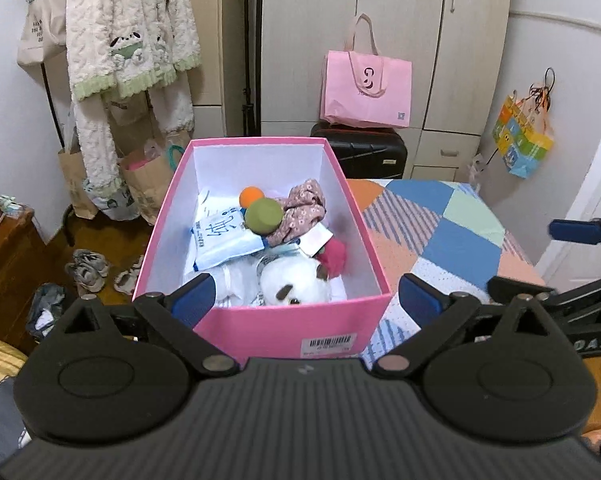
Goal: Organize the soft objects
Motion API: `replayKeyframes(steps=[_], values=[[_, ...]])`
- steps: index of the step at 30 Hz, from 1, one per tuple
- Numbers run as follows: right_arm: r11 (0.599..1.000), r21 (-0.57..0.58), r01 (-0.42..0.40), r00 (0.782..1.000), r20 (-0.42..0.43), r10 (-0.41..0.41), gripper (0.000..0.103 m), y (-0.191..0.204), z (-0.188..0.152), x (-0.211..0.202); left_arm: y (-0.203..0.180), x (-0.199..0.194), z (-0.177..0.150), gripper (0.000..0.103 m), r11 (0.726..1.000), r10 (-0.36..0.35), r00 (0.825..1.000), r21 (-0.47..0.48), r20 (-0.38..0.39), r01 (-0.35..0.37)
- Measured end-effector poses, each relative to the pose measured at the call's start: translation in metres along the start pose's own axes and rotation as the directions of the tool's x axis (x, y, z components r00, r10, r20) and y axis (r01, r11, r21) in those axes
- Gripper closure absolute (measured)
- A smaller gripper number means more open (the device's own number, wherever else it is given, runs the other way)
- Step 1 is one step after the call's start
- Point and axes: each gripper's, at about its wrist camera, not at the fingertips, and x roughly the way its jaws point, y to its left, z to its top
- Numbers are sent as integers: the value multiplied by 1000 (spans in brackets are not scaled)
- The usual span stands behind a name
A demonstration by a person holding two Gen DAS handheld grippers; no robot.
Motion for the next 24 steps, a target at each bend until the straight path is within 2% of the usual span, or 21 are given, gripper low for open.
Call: replayKeyframes(steps=[3,7,11,15,18,24], values=[[999,28,23,1000,11,-23,0,-2,-9,-10,-9,-2,-6,0,999,36,999,26,12,-36],[996,49,79,996,32,-81,0,-2,-18,-22,-17,-7,-16,0,999,9,999,44,39,-10],[988,54,142,987,71,-146,0,3,-29,-35,-26,-16,-29,0,998,37,996,41,86,-40],[981,77,176,979,90,-183,0,7,-40,-44,-30,-23,-39,0,998,52,993,15,111,-54],[977,93,193,974,100,-202,0,8,-47,-50,-37,-28,-48,0,996,80,986,36,148,-86],[970,111,216,968,108,-228,0,7,-58,-56,-47,-25,-56,0,995,61,982,63,180,-73]])
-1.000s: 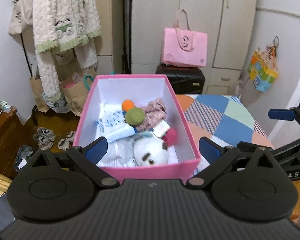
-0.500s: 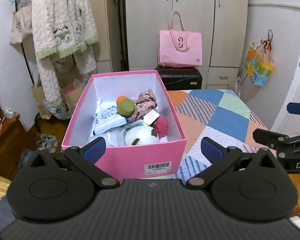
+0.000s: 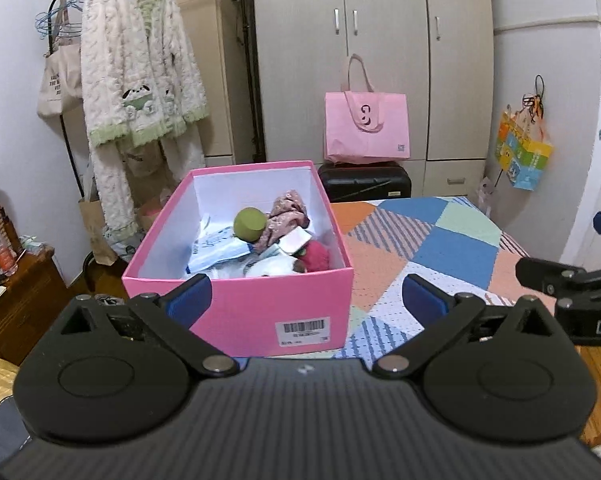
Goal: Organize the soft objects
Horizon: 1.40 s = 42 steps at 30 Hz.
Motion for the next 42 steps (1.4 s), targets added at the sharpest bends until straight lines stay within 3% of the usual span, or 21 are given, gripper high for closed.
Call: replayKeyframes(steps=[10,16,21,25,42], values=[[998,65,18,1000,22,-20,0,-3,-10,-3,-9,0,-8,0,999,7,1000,36,24,-8],[993,78,88,993,72,-93,0,-7,-15,-10,-9,-2,-10,0,1000,15,1000,11,20,-15],[989,114,96,990,96,-107,0,-15,-18,-16,-10,-3,-12,0,999,45,998,-4,35,-45],[986,125,109,988,91,-121,0,-20,-19,-17,-12,-4,-14,0,998,69,996,6,54,-70],[984,110,143,984,87,-153,0,-18,-25,-17,-8,-8,-19,0,997,58,994,-52,91,-53]])
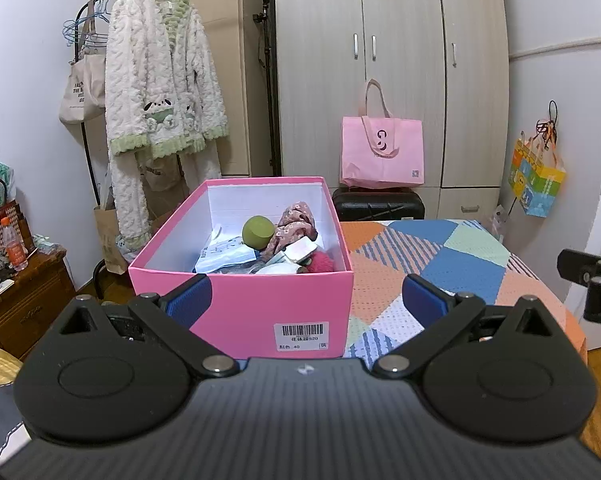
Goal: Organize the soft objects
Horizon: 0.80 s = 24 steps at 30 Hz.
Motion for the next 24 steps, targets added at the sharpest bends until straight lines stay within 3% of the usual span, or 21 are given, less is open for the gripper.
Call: replayKeyframes(steps=[8,24], values=[[1000,1,-2,1000,29,2,0,-2,0,-5,-3,-3,-1,0,1000,-5,1000,19,6,5],[1000,10,7,1000,6,-7,0,-6,-3,0,-2,-2,-1,0,1000,6,1000,10,-1,-6]])
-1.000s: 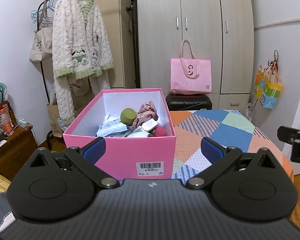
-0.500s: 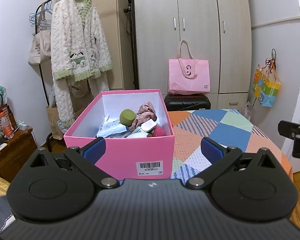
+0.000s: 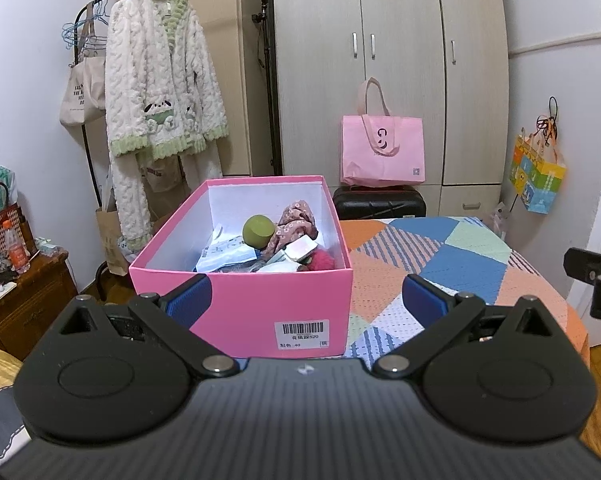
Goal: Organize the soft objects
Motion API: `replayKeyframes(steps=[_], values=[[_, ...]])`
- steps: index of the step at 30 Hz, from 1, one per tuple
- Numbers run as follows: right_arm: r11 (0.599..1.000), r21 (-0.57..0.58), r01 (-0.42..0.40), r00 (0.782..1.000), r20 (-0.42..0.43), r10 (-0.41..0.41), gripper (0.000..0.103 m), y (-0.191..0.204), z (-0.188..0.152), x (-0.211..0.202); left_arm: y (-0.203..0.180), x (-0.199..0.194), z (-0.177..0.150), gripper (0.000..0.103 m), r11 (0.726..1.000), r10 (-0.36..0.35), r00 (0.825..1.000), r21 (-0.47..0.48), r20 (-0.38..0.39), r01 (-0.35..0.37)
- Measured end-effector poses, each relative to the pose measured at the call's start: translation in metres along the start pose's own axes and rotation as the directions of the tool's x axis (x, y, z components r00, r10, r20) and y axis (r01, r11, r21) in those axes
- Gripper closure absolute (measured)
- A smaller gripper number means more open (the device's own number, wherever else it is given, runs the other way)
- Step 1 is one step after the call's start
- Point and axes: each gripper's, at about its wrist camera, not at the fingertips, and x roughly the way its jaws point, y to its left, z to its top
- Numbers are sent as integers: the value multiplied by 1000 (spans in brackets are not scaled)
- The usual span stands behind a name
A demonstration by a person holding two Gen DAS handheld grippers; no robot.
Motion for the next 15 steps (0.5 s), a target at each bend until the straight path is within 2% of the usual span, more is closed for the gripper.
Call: replayKeyframes(steps=[15], values=[[1000,-9,-5,1000,-5,5,0,1,-2,0,-4,-1,1,0,1000,1,1000,8,1,-1]])
